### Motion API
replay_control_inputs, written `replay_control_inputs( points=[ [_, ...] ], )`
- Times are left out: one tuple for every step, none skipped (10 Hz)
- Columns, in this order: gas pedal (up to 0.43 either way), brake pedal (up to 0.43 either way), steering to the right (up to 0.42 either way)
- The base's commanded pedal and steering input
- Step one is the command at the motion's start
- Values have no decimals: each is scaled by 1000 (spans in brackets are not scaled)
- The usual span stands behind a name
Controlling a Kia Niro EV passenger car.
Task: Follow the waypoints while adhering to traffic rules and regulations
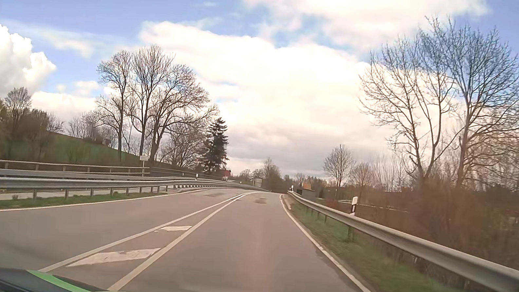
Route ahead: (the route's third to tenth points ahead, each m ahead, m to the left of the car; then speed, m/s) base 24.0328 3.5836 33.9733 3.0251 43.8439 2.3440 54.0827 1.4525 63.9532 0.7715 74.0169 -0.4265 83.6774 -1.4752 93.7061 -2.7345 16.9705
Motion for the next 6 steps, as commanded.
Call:
replay_control_inputs(
  points=[
    [150, 0, 7],
    [150, 0, 8],
    [150, 0, 7],
    [150, 0, 6],
    [150, 0, 6],
    [150, 0, 5]
  ],
)
